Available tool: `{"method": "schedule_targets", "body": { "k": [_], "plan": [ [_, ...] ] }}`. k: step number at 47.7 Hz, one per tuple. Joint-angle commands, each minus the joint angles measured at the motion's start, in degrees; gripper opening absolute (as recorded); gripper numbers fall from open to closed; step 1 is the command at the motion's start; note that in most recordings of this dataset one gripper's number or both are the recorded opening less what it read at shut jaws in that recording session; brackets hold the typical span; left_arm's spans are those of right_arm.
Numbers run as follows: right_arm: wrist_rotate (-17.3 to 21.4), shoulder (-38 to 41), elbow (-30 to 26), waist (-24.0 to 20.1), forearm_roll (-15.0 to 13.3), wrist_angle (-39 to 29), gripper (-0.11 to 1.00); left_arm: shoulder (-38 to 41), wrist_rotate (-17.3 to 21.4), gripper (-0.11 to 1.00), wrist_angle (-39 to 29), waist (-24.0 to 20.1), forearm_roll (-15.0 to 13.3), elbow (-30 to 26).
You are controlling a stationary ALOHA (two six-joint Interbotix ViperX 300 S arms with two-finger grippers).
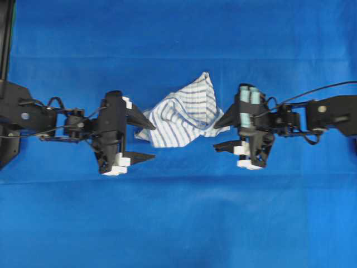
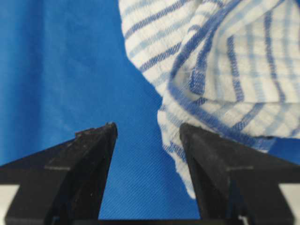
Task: Lift the towel with both arms.
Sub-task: 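Move both grippers inward toward opposite sides of the striped towel, then close both grippers on the towel's left and right edges, then lift the towel with both grippers and pull it apart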
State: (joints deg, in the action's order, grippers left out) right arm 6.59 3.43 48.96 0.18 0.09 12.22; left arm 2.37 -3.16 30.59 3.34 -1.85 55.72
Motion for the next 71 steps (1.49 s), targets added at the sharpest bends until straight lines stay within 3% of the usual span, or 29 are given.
{"method": "schedule_targets", "body": {
  "k": [1,10,19,23,27,32,35,53,71],
  "plan": [
    [0.00,1.32,-1.85,0.44,0.18,0.62,0.62,2.29,0.00,0.81,0.97,0.35,0.00,-2.46],
    [0.09,4.57,-3.25,1.32,0.18,0.62,0.61,8.17,0.09,0.80,0.09,0.44,0.09,-5.19],
    [0.00,4.92,-3.34,2.02,0.18,0.62,0.59,8.53,0.18,0.73,-2.55,0.09,0.00,-5.10],
    [0.00,4.92,-3.52,2.55,0.18,0.62,0.54,8.53,0.09,0.59,-4.31,-0.79,-0.09,-5.27],
    [0.00,4.92,-3.52,2.72,0.18,0.62,0.36,8.53,0.09,0.38,-5.54,-1.49,-0.18,-5.54],
    [0.00,4.83,-3.52,2.90,0.18,0.44,0.05,8.17,0.09,0.15,-7.03,-2.02,-0.18,-5.71],
    [0.09,4.83,-3.52,2.90,0.18,0.26,0.03,7.73,0.09,0.05,-7.82,-2.20,-0.18,-5.80],
    [0.44,-1.93,-4.39,2.64,0.18,-3.25,0.03,-5.54,-0.70,0.04,-19.07,-1.85,-0.18,-7.38],
    [-0.09,-16.79,-11.87,1.85,-0.35,-19.95,0.03,-20.92,-0.88,0.04,-31.90,-1.67,-0.09,-12.30]
  ]
}}
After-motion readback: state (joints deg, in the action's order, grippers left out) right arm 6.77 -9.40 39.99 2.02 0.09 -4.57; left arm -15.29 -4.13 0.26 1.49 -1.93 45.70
